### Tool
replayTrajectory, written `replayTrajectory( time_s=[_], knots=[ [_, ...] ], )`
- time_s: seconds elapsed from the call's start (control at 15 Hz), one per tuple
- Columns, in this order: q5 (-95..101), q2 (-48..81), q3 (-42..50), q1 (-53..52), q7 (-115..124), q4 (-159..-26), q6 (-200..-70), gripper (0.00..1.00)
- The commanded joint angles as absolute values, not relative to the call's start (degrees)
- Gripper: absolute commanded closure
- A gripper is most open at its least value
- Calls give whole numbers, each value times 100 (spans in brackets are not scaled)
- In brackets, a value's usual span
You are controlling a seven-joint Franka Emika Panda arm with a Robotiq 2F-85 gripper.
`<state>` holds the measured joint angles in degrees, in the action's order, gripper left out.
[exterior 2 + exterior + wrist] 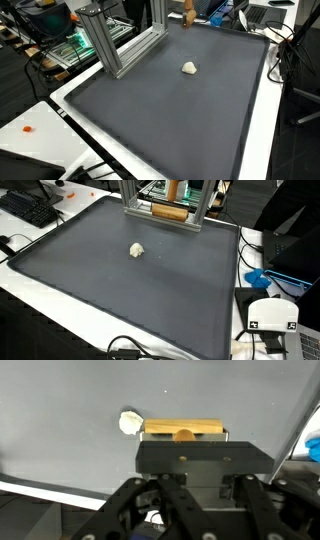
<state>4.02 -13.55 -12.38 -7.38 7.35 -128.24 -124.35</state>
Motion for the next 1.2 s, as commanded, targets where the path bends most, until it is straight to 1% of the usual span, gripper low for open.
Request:
replayTrajectory(
  time_s=[0.0, 0.33, 0.4, 0.73, 1.13],
  knots=[
    [416, -1270, -1177, -791, 741, -12769, -12440, 53],
    [416, -1226, -1169, -791, 728, -12717, -12441, 53],
    [579, -1152, -1165, -707, 911, -12721, -12558, 78],
    [800, -787, -1033, -522, 1249, -12591, -12907, 78],
    [912, -192, -812, -422, 1499, -12281, -12800, 78]
  ],
)
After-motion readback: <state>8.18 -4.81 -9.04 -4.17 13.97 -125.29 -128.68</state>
